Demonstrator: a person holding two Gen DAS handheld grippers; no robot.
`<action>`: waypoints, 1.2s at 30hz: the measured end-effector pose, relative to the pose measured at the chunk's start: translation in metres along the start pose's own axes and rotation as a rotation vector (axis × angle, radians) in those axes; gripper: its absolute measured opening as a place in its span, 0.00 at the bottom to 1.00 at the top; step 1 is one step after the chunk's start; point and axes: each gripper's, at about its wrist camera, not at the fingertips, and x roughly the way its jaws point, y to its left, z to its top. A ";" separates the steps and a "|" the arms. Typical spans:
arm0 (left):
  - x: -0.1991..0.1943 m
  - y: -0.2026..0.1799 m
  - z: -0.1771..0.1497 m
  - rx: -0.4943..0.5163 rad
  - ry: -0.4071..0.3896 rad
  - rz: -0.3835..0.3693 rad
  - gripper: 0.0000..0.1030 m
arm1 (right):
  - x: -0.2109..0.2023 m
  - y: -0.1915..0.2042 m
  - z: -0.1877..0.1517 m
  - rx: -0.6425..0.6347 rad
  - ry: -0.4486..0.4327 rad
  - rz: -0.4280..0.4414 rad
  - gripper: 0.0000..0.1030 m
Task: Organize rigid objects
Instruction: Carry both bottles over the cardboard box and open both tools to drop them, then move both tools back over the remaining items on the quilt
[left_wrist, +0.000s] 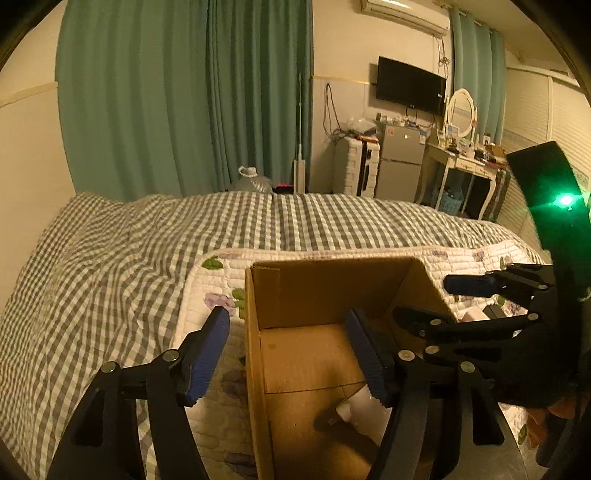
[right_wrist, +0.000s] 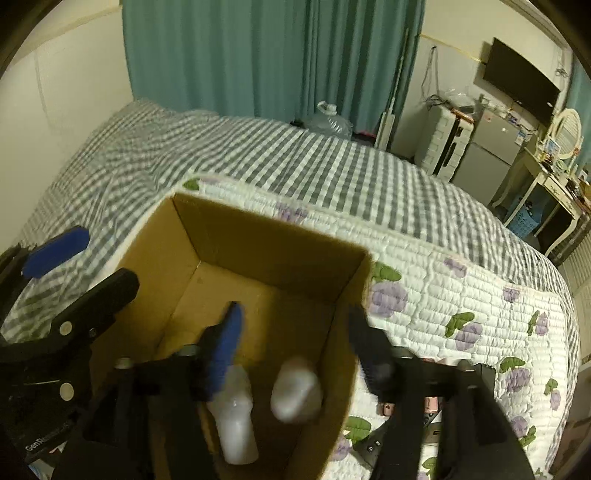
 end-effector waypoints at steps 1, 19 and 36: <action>-0.002 0.000 0.001 0.001 -0.008 0.001 0.69 | -0.006 -0.003 0.000 0.005 -0.015 -0.002 0.63; -0.078 -0.108 0.026 0.063 -0.080 -0.004 0.72 | -0.176 -0.128 -0.051 0.089 -0.288 -0.260 1.00; 0.008 -0.257 -0.032 0.227 0.157 -0.085 0.72 | -0.115 -0.239 -0.129 0.170 -0.072 -0.227 1.00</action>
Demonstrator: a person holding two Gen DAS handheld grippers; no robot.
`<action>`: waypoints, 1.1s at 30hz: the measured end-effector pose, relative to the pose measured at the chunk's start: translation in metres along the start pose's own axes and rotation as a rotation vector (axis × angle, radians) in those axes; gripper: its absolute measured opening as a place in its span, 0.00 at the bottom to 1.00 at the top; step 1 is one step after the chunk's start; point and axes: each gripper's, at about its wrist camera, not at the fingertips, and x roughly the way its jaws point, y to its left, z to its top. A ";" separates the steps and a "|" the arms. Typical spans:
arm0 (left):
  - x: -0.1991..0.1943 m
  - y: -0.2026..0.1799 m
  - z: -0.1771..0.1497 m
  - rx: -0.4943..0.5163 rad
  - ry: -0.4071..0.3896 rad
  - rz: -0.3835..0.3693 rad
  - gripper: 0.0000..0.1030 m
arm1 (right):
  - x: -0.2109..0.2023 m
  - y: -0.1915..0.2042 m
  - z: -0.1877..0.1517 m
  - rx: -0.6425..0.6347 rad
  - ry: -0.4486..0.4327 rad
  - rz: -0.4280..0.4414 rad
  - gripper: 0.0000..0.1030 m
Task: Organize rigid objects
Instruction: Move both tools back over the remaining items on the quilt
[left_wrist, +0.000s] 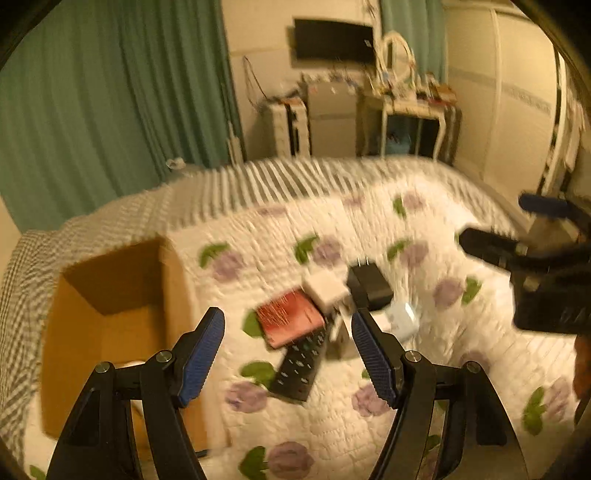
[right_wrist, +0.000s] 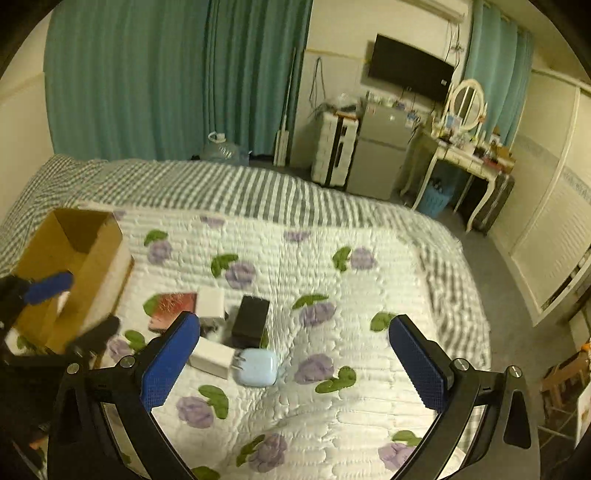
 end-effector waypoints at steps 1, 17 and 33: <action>0.012 -0.005 -0.005 0.019 0.025 0.006 0.72 | 0.008 -0.002 -0.004 0.003 0.015 0.010 1.00; 0.124 -0.014 -0.045 0.030 0.190 -0.011 0.69 | 0.089 0.002 -0.029 -0.048 0.203 0.099 1.00; 0.073 -0.010 -0.055 -0.008 0.136 -0.107 0.19 | 0.086 0.042 -0.030 -0.233 0.179 0.190 1.00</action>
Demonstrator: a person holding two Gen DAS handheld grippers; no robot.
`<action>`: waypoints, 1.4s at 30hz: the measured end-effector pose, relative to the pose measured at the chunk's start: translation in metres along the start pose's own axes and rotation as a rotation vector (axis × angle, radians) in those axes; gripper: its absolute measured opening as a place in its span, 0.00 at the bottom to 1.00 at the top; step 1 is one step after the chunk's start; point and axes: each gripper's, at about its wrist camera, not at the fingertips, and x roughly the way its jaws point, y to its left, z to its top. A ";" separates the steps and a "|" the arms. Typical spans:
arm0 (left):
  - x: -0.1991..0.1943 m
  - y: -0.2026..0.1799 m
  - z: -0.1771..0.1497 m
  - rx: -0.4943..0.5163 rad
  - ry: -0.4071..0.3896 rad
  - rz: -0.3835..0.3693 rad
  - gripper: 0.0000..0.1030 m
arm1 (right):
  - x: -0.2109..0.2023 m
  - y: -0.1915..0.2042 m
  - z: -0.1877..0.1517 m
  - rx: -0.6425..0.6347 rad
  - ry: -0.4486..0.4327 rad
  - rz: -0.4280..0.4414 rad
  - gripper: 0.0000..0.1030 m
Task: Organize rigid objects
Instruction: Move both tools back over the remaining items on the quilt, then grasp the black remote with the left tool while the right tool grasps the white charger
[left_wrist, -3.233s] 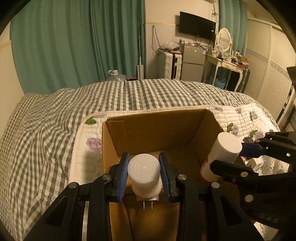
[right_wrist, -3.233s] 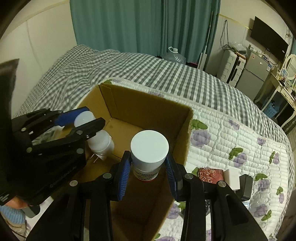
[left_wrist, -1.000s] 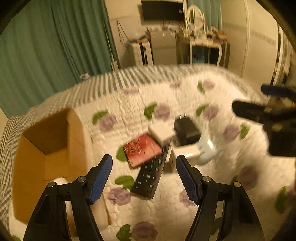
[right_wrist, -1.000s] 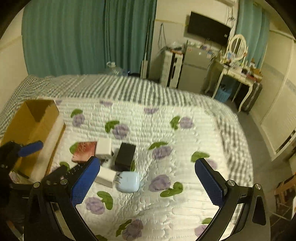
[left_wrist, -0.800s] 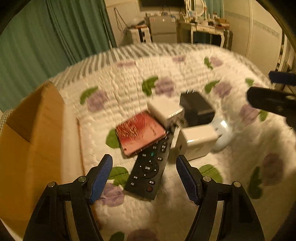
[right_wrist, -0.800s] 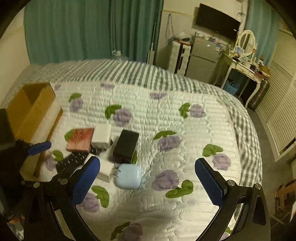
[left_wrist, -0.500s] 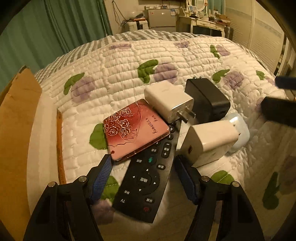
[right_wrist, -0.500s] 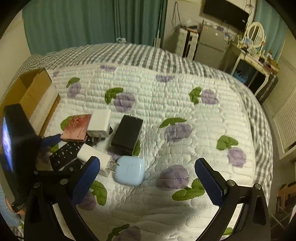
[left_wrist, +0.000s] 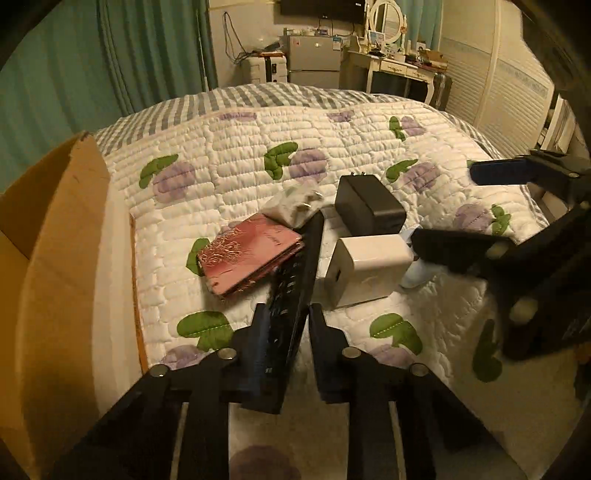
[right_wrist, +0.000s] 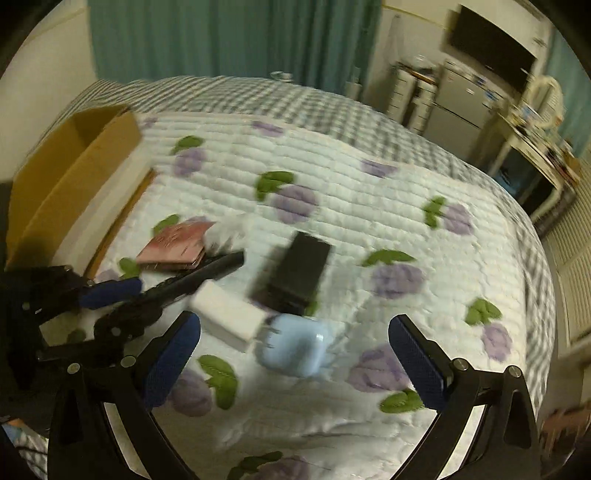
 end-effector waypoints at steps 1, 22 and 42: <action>0.000 0.000 0.001 0.006 0.000 -0.001 0.19 | 0.003 0.005 0.001 -0.030 0.009 0.015 0.98; 0.020 0.003 0.006 0.016 0.043 -0.015 0.21 | 0.046 0.026 0.004 -0.153 0.109 0.127 0.49; 0.002 -0.006 0.013 0.050 0.010 -0.030 0.18 | -0.011 0.003 -0.006 0.009 0.000 0.054 0.27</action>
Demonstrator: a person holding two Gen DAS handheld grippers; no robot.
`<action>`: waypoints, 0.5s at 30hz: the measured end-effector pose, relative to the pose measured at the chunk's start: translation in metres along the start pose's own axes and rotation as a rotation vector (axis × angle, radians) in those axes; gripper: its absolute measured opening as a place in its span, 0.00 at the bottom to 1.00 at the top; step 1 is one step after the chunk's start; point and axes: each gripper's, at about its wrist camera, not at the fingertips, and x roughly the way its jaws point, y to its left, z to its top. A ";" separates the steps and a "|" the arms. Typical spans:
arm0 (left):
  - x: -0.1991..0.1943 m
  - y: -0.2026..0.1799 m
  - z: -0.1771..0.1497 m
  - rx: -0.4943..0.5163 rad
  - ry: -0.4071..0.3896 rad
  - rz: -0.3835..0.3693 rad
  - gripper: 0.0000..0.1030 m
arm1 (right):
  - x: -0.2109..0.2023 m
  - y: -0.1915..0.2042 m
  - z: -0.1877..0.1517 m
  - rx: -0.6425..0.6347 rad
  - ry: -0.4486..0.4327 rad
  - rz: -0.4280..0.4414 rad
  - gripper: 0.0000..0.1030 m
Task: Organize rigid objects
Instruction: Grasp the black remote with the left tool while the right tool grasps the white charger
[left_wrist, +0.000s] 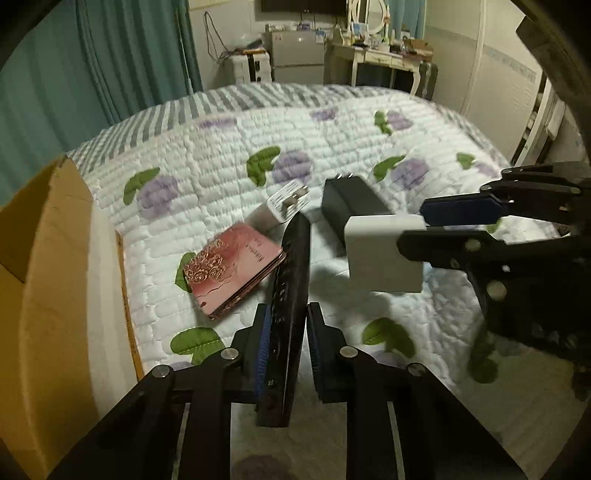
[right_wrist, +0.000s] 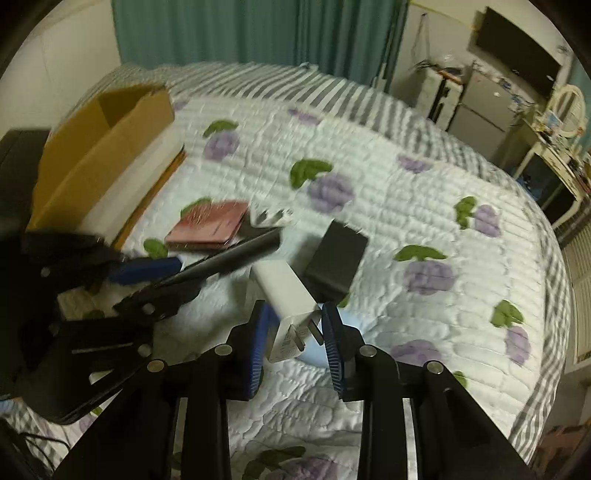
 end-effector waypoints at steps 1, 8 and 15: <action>-0.004 -0.001 0.001 -0.003 -0.006 -0.007 0.17 | -0.006 -0.001 0.000 0.008 -0.019 -0.006 0.16; -0.039 -0.013 0.008 0.022 -0.054 -0.027 0.16 | -0.012 0.000 -0.002 0.041 -0.007 0.034 0.00; -0.050 -0.004 -0.003 0.005 -0.055 -0.036 0.16 | 0.007 0.007 -0.012 0.005 0.058 0.033 0.32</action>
